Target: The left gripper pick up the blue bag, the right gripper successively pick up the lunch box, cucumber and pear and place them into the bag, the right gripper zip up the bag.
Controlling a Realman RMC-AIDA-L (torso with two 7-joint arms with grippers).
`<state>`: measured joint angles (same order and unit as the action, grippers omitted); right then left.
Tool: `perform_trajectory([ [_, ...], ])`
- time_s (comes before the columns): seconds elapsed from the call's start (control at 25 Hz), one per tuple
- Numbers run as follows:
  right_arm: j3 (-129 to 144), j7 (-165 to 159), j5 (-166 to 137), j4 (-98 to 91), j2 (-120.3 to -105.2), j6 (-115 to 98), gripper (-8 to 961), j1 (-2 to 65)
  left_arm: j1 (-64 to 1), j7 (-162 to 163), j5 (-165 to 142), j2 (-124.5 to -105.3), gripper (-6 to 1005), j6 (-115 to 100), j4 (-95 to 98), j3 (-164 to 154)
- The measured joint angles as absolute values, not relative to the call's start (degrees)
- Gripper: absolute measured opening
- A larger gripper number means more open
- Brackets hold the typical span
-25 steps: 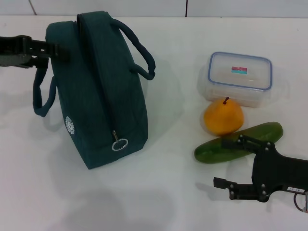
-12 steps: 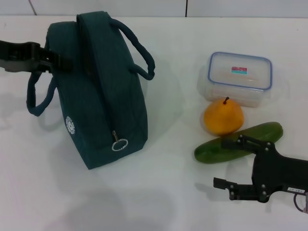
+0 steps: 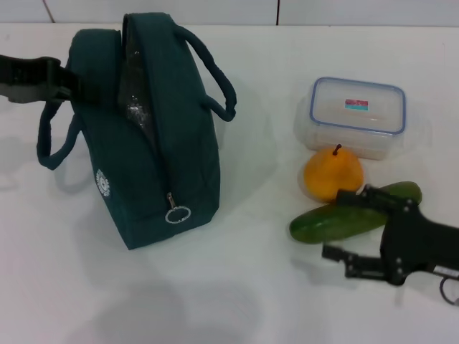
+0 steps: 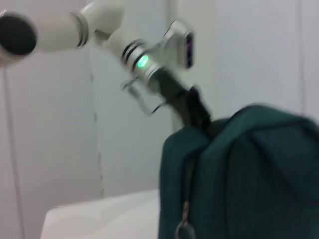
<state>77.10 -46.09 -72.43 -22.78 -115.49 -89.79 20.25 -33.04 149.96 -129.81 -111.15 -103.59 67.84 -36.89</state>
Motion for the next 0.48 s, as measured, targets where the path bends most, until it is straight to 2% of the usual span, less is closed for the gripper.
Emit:
perform_trajectory([
  [0.24,76.8,-53.4,-55.0,-13.5,-115.49,-95.2,860,20.7,-33.0,150.3,-125.2,-110.72,48,-105.1,67.8,-36.9],
  [0.48,76.7,-72.8,-39.6,-5.5,-115.48,-96.3,860,20.4,-33.0,150.8,-123.3,-110.36,47,-105.2,67.3,-36.9],
])
